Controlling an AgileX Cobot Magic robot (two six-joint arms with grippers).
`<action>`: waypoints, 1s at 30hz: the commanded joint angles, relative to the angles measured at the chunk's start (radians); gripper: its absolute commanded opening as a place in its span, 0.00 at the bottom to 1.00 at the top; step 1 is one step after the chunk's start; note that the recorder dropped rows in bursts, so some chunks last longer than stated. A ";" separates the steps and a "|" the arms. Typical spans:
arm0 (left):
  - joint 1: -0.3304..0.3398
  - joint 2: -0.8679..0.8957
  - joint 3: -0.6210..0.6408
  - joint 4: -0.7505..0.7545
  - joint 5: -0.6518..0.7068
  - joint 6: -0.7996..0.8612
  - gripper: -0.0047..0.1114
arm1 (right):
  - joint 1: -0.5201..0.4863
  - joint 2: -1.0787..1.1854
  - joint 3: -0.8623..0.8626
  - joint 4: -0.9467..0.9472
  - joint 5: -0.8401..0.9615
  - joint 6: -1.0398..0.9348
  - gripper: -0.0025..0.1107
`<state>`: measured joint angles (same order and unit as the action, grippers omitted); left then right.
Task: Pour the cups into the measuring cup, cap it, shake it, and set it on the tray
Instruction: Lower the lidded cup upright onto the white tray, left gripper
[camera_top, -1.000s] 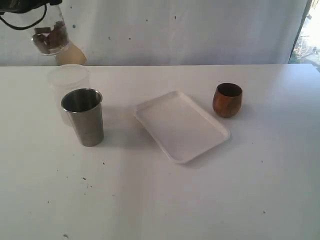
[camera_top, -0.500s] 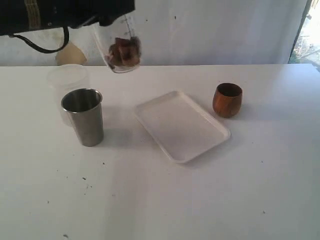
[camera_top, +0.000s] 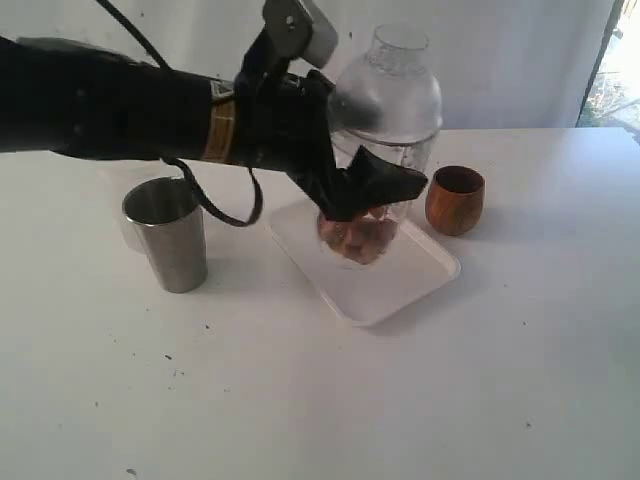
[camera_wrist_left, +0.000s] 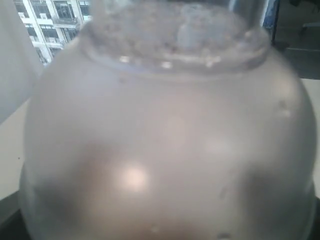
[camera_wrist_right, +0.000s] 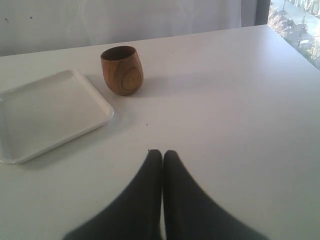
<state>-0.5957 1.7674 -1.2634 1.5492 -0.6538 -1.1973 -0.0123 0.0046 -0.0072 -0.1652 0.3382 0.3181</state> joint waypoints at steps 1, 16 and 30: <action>-0.048 0.054 -0.002 -0.362 0.065 0.283 0.04 | -0.006 -0.005 0.007 -0.009 -0.003 0.005 0.02; -0.058 0.293 -0.002 -1.032 -0.020 0.757 0.04 | -0.006 -0.005 0.007 -0.009 -0.003 0.005 0.02; -0.058 0.386 -0.003 -1.087 -0.052 0.811 0.40 | -0.006 -0.005 0.007 -0.009 -0.003 0.005 0.02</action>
<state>-0.6491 2.1606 -1.2634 0.4758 -0.6723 -0.4127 -0.0123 0.0046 -0.0072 -0.1652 0.3382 0.3211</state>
